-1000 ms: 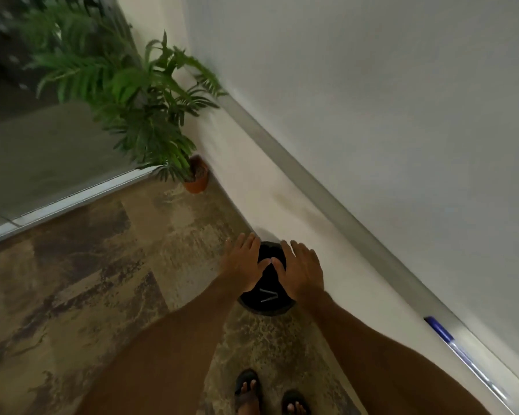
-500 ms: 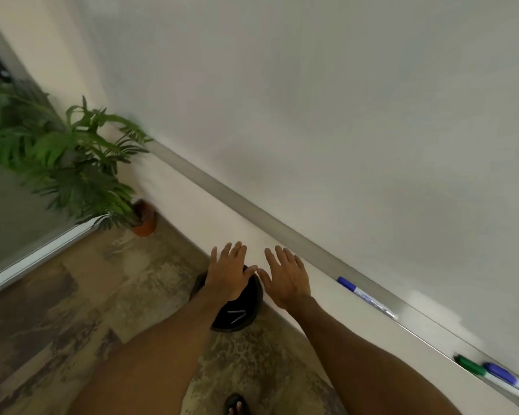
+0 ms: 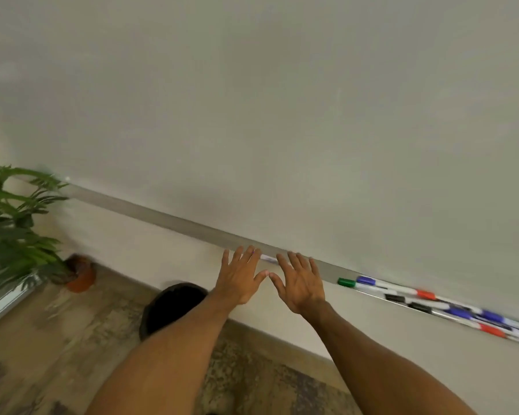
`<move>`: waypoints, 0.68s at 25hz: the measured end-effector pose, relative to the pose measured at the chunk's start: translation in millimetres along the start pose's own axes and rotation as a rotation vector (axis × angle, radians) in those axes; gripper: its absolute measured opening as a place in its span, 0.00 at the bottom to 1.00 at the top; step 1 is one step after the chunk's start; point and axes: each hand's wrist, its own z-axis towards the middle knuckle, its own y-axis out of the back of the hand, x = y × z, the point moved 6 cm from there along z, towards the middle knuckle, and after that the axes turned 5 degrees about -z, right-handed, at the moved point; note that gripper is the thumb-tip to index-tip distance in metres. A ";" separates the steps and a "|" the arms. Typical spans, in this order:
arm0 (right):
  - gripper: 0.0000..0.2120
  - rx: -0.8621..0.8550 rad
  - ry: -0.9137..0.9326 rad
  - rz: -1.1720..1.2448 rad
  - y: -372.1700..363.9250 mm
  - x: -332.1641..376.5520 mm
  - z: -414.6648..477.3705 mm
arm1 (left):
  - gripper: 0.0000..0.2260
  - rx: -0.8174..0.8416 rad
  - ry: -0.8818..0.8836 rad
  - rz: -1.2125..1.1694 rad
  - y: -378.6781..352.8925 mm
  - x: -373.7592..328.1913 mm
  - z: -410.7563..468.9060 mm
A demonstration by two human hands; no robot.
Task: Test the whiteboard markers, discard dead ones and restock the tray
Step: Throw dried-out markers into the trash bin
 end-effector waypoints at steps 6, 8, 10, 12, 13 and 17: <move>0.43 -0.016 -0.199 0.014 26.8 -116.3 -92.8 | 0.30 0.016 -0.172 -0.004 1.6 -143.7 -12.7; 0.45 -0.020 -0.273 0.011 35.0 -153.5 -122.6 | 0.30 0.019 -0.236 -0.004 1.4 -189.9 -15.5; 0.46 -0.029 -0.364 0.023 38.5 -190.6 -153.3 | 0.29 0.024 -0.312 0.014 -0.7 -236.6 -18.9; 0.47 -0.031 -0.425 0.028 40.5 -217.5 -178.0 | 0.29 0.029 -0.375 0.015 -3.2 -273.8 -22.2; 0.48 -0.038 -0.470 0.026 42.0 -237.0 -194.8 | 0.29 0.038 -0.419 0.013 -5.1 -300.3 -23.6; 0.42 -0.035 -0.605 0.026 47.4 -296.7 -243.3 | 0.29 0.068 -0.552 0.014 -20.6 -379.1 -25.5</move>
